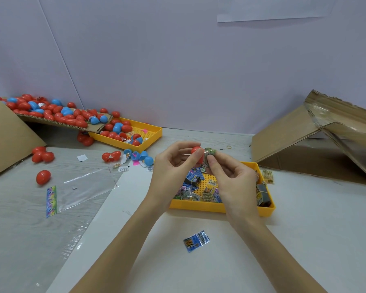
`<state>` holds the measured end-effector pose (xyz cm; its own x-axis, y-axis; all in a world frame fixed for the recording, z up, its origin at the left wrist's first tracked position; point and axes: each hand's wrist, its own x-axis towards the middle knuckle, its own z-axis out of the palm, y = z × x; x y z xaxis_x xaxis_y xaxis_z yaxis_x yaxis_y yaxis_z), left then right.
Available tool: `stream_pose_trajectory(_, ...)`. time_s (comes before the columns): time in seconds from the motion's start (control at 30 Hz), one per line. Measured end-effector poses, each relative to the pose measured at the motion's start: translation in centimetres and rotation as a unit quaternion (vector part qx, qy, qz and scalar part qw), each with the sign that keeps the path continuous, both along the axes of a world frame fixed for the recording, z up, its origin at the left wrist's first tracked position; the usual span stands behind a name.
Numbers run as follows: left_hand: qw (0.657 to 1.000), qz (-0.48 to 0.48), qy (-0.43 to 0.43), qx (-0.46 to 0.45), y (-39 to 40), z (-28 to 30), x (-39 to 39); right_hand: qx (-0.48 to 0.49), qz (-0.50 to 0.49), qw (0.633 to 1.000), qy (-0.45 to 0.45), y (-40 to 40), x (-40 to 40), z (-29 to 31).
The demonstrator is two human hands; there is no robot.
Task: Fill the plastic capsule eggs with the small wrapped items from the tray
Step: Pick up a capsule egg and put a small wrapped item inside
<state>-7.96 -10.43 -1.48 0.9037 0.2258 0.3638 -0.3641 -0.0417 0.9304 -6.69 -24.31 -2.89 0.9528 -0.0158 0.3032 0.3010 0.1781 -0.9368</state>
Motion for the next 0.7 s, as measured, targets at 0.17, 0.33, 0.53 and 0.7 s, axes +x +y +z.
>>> stream_pose_trajectory(0.17, 1.0, -0.005, 0.001, -0.007, -0.01, -0.06, 0.03, 0.005, 0.0, 1.0, -0.003, 0.0, 0.02, 0.0)
stream_pose_trajectory(0.33, 1.0, -0.012, -0.004, -0.001, 0.11, -0.08, 0.13, -0.003, 0.016, 1.0, -0.023, 0.16, -0.33, 0.4)
stream_pose_trajectory(0.53, 1.0, -0.026, -0.007, 0.012, 0.23, -0.03, 0.15, -0.013, 0.035, 0.999, -0.016, 0.02, -0.51, 0.76)
stream_pose_trajectory(0.7, 0.996, -0.068, -0.017, 0.062, 0.61, 0.01, 0.11, 0.013, 0.05, 0.998, 0.04, -0.36, -0.34, 0.94)
